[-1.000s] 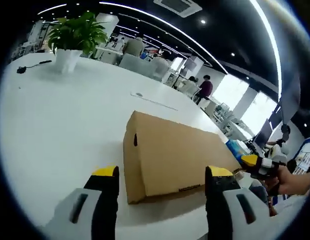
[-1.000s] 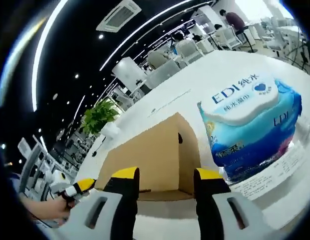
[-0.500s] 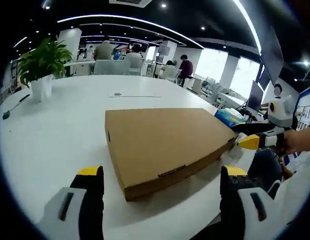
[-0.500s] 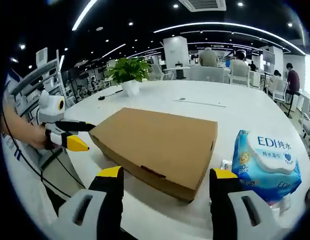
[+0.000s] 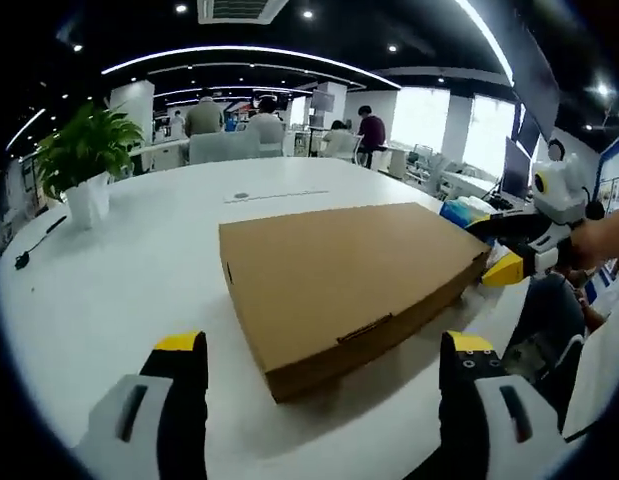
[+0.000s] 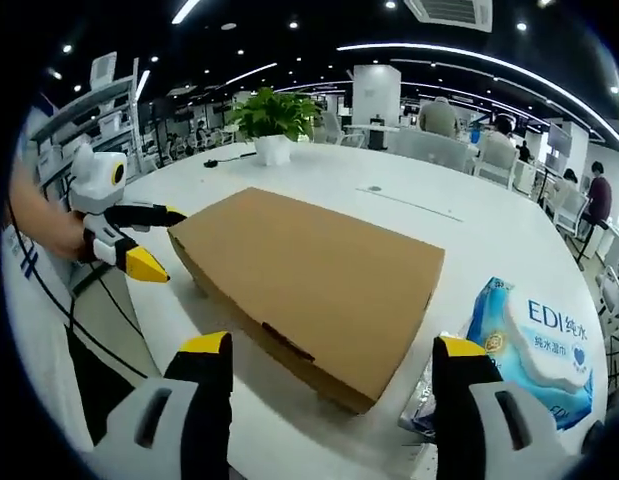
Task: Operate the shoe box by opening the lid, removing the specified soft item, and placing it in the target area until the item is outside and the box remains undamaged.
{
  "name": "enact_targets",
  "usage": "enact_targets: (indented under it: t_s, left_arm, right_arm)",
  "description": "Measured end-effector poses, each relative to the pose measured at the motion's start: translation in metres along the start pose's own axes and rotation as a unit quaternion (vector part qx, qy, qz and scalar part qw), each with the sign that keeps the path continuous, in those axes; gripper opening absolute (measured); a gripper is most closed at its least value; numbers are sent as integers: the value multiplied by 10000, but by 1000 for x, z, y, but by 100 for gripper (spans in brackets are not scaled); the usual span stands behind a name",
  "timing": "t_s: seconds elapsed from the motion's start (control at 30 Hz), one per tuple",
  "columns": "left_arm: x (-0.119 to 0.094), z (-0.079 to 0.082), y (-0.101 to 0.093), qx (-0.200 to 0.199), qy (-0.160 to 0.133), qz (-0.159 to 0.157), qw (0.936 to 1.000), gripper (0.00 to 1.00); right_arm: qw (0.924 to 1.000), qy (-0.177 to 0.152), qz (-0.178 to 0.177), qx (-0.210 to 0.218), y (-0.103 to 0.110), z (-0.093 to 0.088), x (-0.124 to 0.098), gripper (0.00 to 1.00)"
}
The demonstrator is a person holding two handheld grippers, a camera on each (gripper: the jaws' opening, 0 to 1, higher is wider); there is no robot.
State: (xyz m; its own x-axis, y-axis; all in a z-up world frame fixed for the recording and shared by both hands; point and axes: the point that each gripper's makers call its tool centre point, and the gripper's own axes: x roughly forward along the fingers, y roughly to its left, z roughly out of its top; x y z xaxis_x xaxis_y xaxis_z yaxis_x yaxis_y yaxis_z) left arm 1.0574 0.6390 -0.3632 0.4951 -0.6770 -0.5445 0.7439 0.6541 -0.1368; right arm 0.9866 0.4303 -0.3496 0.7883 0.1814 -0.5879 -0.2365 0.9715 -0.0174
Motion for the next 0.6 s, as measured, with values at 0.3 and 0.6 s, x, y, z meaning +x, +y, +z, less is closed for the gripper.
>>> enact_targets:
  t_s: [0.3, 0.6]
  left_arm:
    - [4, 3, -7, 308, 54, -207, 9993, 76]
    - [10, -6, -4, 148, 187, -40, 9997, 84]
  right_arm:
    - [9999, 120, 18, -41, -3, -2, 9, 76]
    - [9997, 186, -23, -186, 1, -2, 11, 74]
